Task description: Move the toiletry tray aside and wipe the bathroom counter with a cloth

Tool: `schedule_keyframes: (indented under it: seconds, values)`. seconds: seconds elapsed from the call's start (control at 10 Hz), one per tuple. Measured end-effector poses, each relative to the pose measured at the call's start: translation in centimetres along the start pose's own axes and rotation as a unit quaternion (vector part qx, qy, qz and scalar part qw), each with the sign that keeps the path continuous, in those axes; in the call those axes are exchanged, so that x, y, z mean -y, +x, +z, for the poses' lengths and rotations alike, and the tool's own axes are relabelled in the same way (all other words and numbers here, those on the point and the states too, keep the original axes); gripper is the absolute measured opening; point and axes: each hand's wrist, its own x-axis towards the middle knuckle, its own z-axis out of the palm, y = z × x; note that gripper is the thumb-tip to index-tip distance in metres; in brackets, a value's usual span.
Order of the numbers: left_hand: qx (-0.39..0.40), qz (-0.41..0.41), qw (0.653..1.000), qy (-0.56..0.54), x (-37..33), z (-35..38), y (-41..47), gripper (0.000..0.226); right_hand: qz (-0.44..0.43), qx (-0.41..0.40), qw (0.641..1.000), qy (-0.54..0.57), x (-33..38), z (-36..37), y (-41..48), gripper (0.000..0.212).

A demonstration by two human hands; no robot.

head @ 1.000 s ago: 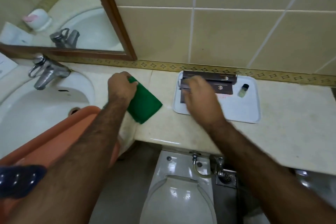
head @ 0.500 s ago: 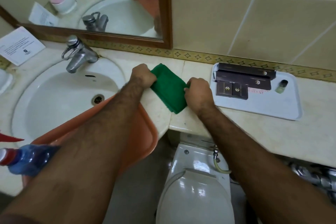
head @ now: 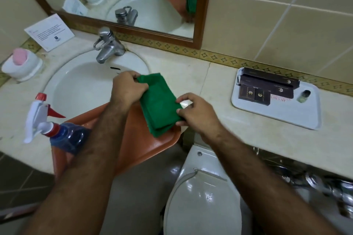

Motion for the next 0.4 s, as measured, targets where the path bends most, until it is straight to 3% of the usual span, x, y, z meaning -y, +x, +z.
schedule_keyframes:
  seconds: [0.1,0.2,0.3,0.4]
  values:
    - [0.003,-0.02,0.998,0.056,3.1,0.5,-1.4,0.021,-0.004,0.005,0.998,-0.061,-2.4,2.2,0.0,0.022]
    - [0.036,-0.034,0.992,0.114,5.2,1.8,-2.2,0.015,-0.059,0.026,0.965,-0.256,-4.2,3.5,0.1,0.026]
    - [0.034,-0.025,0.986,0.164,5.6,2.4,-2.6,0.028,-0.128,0.021,0.888,-0.441,-4.4,3.8,0.0,0.032]
    - [0.002,0.051,0.967,0.249,4.4,2.0,-3.1,0.053,-0.182,-0.027,0.854,-0.487,-3.8,2.1,-0.2,0.042]
